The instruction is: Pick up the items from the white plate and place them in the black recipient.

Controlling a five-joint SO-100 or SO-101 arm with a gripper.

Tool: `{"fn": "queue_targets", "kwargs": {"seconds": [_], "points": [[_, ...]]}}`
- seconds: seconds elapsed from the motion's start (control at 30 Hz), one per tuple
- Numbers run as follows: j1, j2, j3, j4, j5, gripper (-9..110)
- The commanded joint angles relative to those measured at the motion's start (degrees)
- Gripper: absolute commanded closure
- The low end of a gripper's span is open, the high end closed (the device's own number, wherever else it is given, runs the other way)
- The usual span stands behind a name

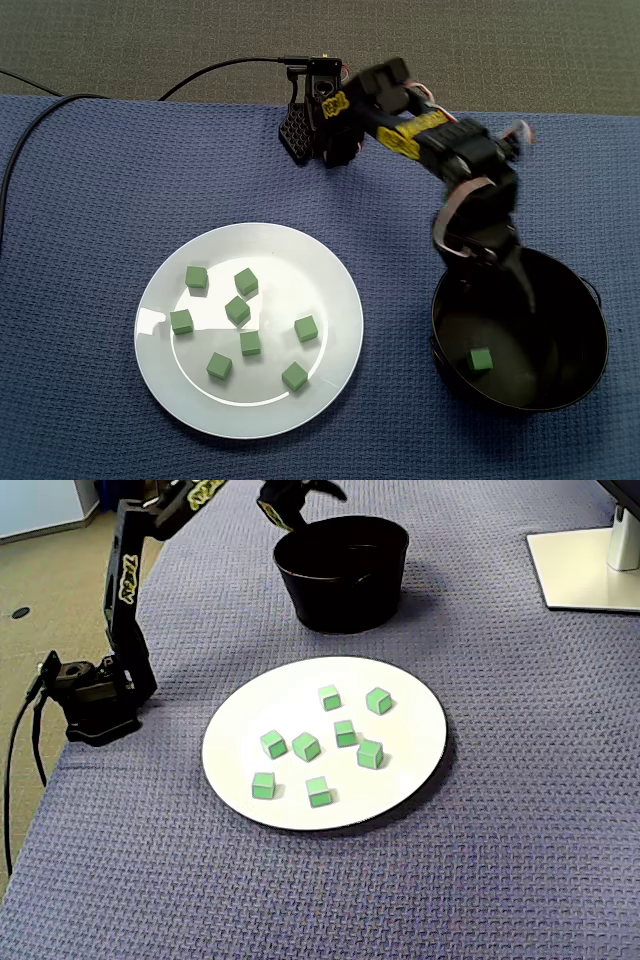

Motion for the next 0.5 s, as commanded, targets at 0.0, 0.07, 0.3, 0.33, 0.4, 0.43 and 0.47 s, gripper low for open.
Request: {"fn": "queue_targets", "kwargs": {"seconds": [0.0,0.07,0.3,0.33,0.4,0.43,0.47], "points": [[14.24,10.99,2.72,1.58,6.24,64],[21.62,12.57,7.21,1.49,10.2,64],[32.96,13.62,25.31,-3.08,9.84,64],[33.13,13.54,27.33,-3.43,8.88,64],[33.13,12.74,30.06,-2.99,6.33,64],[33.31,12.13,31.46,-2.99,5.36,63],[33.66,11.6,32.87,-3.52,4.66,63]]}}
